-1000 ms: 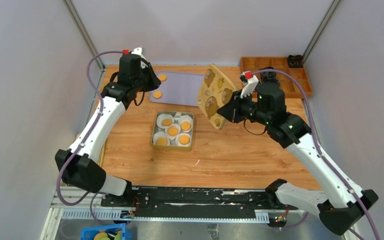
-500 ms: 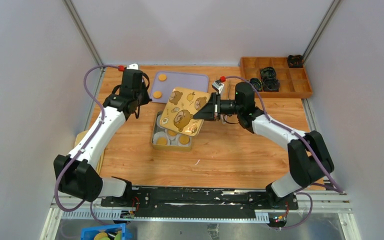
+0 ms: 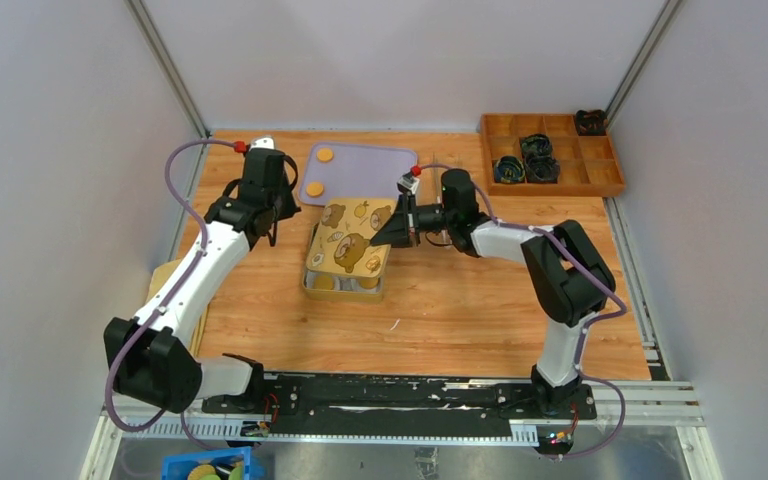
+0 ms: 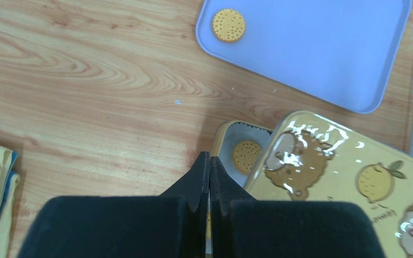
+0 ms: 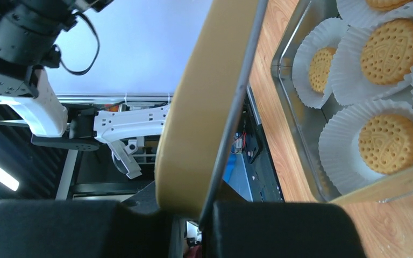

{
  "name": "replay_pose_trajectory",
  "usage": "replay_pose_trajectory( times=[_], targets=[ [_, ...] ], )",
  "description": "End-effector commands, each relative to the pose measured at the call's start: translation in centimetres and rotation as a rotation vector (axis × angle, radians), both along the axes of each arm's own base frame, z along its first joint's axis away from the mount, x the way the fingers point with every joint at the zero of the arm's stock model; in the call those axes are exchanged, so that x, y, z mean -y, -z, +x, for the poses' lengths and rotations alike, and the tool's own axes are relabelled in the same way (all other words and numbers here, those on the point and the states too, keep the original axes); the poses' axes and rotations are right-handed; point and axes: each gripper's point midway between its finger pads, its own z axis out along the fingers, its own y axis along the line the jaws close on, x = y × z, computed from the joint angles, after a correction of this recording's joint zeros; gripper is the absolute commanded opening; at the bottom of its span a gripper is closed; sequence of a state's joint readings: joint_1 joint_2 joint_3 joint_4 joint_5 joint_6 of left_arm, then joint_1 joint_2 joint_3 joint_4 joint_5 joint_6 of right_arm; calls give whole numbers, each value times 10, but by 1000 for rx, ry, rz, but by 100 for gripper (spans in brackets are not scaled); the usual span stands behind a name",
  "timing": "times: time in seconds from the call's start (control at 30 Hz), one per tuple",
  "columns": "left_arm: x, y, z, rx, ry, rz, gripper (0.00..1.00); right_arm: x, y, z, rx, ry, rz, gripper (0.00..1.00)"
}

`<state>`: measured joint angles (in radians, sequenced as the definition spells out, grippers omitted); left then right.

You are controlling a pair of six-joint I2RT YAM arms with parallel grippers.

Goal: Pack the cookies

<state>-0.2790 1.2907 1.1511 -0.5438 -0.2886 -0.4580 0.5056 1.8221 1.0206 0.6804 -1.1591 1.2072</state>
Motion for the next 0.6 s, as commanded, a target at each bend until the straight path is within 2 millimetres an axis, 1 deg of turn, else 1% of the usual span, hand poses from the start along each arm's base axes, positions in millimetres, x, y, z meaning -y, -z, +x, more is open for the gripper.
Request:
replay_pose_trajectory(
  times=[0.0, 0.1, 0.13, 0.23, 0.3, 0.4, 0.57],
  targets=[
    [-6, -18, -7, 55, -21, 29, 0, -21, -1, -3, 62, -72, 33, 0],
    [-8, -21, -10, 60, -13, 48, 0, -31, 6, 0, 45, -87, 36, 0],
    [-8, -21, -11, 59, -11, 51, 0, -34, 12, 1, 33, -91, 30, 0],
    [-9, -18, -12, 51, -11, 57, 0, -40, 21, 1, 15, -101, 21, 0],
    [-8, -15, -12, 42, -7, 57, 0, -39, 30, 1, 0, -98, 11, 0],
    [-7, -10, -13, 31, -4, 56, 0, -36, 45, -5, -36, -104, -8, 0],
    [-7, -9, -13, 28, -2, 59, 0, -29, 49, -15, -61, -105, -12, 0]
  ],
)
